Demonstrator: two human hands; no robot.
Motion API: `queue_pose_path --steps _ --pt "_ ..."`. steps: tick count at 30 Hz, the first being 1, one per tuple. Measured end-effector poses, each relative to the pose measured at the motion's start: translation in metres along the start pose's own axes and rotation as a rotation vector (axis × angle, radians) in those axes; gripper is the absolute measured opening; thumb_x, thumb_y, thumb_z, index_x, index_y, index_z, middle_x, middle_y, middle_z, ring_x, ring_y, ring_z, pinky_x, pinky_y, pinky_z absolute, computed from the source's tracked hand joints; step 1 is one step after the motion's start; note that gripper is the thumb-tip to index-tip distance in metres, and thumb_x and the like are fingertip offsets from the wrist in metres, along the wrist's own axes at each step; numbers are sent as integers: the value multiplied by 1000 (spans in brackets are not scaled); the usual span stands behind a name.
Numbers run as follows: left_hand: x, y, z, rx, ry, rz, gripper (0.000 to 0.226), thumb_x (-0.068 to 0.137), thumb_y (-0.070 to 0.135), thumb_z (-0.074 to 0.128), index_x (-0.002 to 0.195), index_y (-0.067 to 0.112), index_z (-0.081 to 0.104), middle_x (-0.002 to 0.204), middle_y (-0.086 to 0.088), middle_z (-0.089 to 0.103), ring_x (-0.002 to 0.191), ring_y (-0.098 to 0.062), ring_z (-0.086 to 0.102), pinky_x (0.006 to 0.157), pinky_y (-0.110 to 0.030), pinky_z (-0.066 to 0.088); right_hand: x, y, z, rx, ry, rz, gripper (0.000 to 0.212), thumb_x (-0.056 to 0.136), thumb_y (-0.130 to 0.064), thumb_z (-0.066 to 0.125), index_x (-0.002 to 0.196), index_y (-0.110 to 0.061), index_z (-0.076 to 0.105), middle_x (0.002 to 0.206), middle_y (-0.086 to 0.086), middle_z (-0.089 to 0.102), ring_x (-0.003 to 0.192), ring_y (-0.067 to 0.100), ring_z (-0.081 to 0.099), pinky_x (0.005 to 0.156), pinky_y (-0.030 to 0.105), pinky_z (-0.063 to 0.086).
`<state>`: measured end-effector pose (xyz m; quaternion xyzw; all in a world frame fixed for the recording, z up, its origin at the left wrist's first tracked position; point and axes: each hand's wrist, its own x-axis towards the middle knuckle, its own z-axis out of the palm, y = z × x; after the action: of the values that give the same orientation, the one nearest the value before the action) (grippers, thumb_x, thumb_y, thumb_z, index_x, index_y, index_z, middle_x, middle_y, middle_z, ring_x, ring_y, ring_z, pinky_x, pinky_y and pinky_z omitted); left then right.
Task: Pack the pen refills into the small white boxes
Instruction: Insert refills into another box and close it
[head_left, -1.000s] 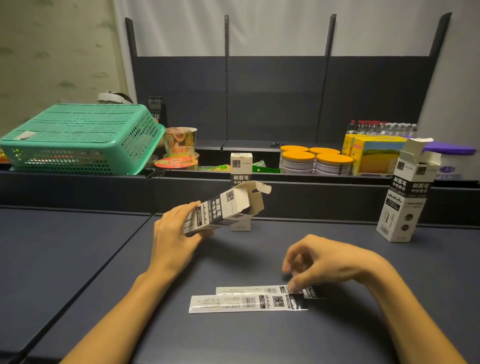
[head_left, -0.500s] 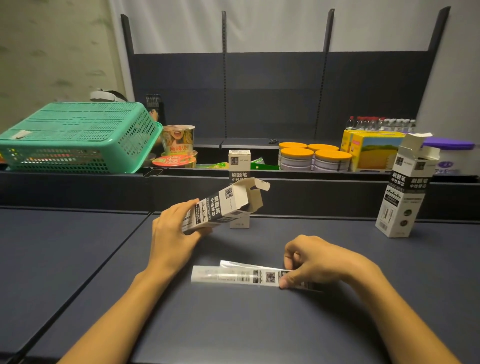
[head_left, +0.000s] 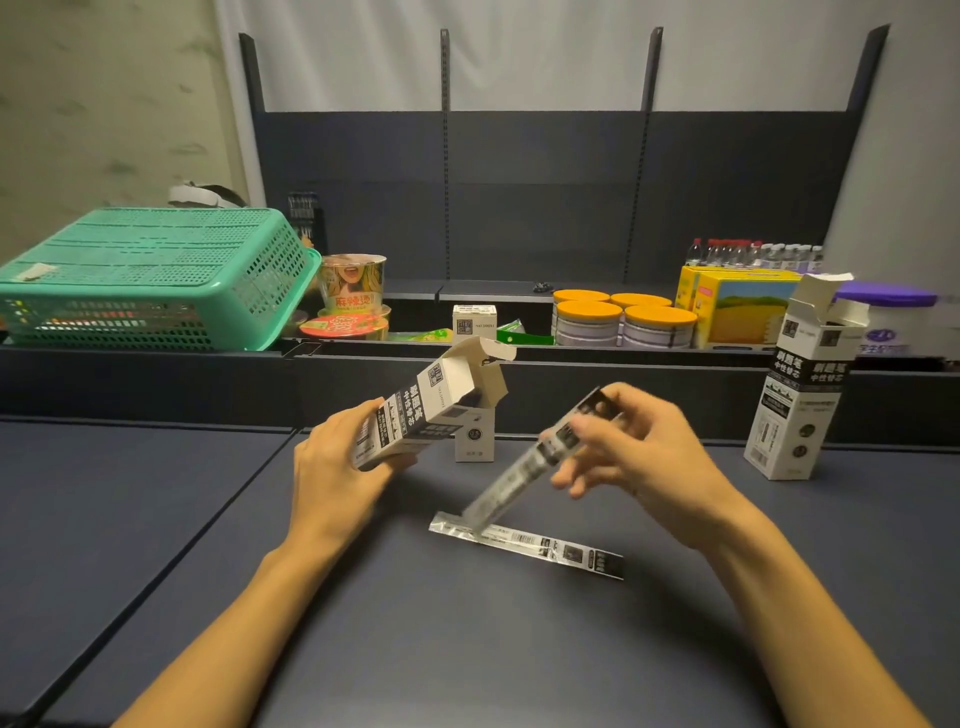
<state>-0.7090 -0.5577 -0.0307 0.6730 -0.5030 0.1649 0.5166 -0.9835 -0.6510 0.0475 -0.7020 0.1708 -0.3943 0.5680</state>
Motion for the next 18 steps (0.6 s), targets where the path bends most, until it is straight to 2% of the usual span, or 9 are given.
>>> queue_pose_path --steps 4,7,13,18 --pt "0 1 -1 12 11 -11 73 63 62 63 123 22 60 113 4 64 99 -17 58 87 -45 46 1 -10 -7 260 234 -67 11 96 -2 49 85 -3 48 68 17 67 53 25 68 45 26 53" --pt "0 1 -1 14 4 -7 73 63 62 63 123 21 60 113 3 64 98 -17 58 86 -45 47 1 -14 -15 346 327 -128 12 98 -5 45 86 -7 47 65 11 64 53 20 68 46 25 53" --pt "0 1 -1 19 -19 8 73 64 63 63 124 22 59 113 4 64 99 -15 58 86 -47 48 2 -12 -16 350 424 -205 12 99 -6 45 87 -8 47 62 5 64 59 25 70 50 26 54" --pt "-1 0 2 21 -57 73 70 67 60 64 126 22 58 116 6 63 104 -17 59 85 -51 48 4 -9 -6 364 416 -170 12 98 -5 45 86 -8 48 66 9 69 59 24 71 50 26 55"
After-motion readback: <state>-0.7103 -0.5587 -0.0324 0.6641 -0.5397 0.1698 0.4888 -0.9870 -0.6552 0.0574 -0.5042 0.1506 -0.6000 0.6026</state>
